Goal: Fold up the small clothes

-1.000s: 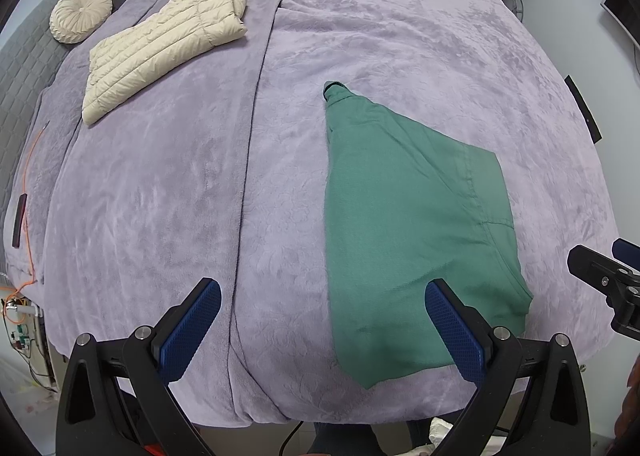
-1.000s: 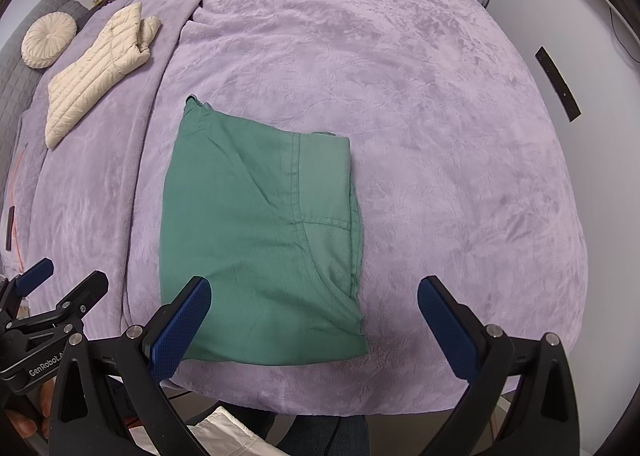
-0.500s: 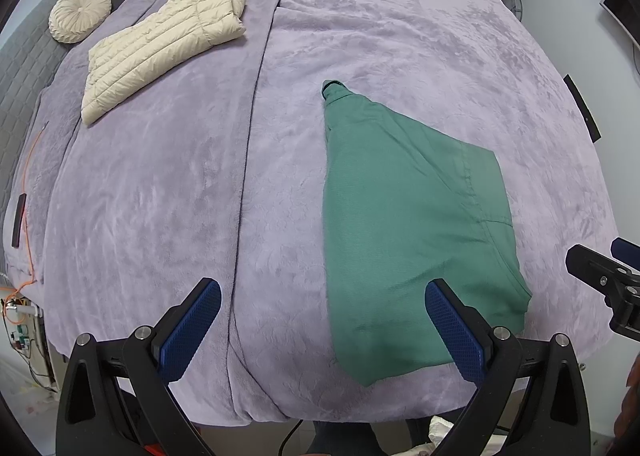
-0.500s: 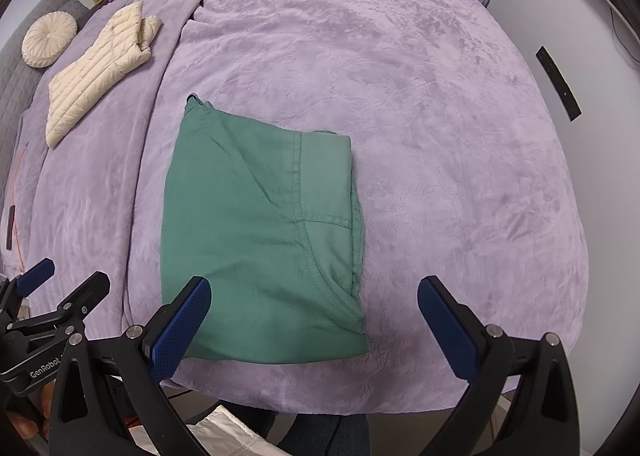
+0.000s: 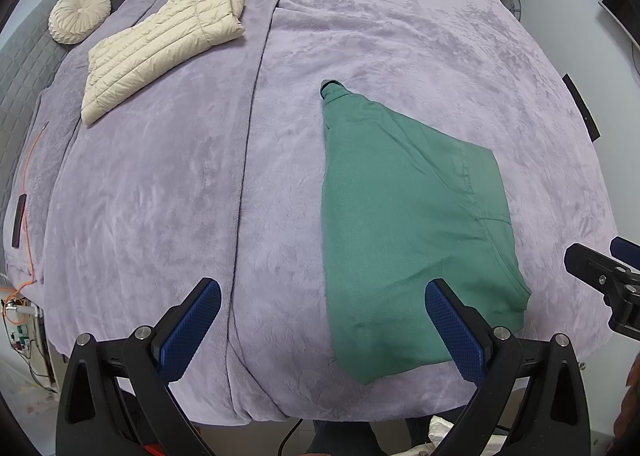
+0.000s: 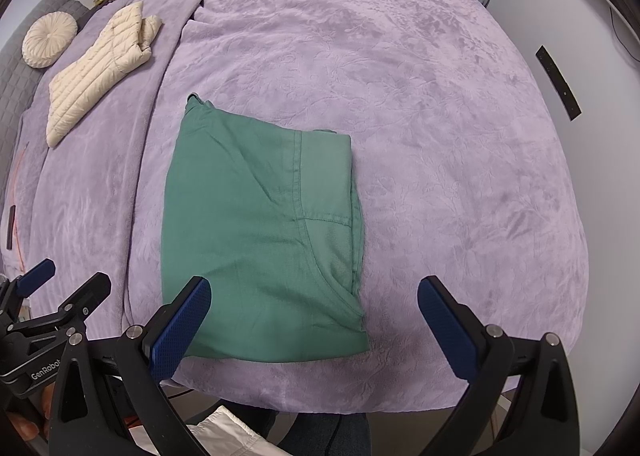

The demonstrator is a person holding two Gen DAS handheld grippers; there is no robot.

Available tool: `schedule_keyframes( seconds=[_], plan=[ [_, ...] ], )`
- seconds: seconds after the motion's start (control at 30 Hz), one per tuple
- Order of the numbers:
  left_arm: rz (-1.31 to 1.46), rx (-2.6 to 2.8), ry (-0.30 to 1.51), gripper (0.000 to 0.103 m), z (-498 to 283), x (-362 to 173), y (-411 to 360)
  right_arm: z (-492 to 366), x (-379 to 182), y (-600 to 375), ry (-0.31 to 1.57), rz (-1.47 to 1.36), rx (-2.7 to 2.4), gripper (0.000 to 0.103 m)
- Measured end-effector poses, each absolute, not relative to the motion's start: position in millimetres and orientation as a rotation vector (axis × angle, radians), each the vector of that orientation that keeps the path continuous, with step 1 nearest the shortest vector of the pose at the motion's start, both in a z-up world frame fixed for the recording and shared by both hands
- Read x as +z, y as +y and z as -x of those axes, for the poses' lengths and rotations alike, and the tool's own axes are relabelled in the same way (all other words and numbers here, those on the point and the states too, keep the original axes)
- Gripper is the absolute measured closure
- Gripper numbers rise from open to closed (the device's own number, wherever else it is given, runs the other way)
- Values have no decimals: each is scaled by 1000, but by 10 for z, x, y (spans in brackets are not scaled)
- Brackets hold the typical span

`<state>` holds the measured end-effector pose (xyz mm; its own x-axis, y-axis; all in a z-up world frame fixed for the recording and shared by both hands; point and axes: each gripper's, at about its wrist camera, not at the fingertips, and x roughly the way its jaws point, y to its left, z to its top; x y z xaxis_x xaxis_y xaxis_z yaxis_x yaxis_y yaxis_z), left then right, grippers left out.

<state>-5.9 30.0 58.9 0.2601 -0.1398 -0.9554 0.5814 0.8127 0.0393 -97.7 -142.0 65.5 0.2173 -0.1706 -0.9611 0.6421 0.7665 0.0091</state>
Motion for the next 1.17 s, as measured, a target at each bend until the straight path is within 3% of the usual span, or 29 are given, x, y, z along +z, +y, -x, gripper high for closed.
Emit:
schedule_keyframes(
  seconds=[1.17],
  plan=[
    [-455, -498, 1215, 1, 36, 541, 233, 931, 518, -1513, 1271, -462, -551, 0]
  ],
)
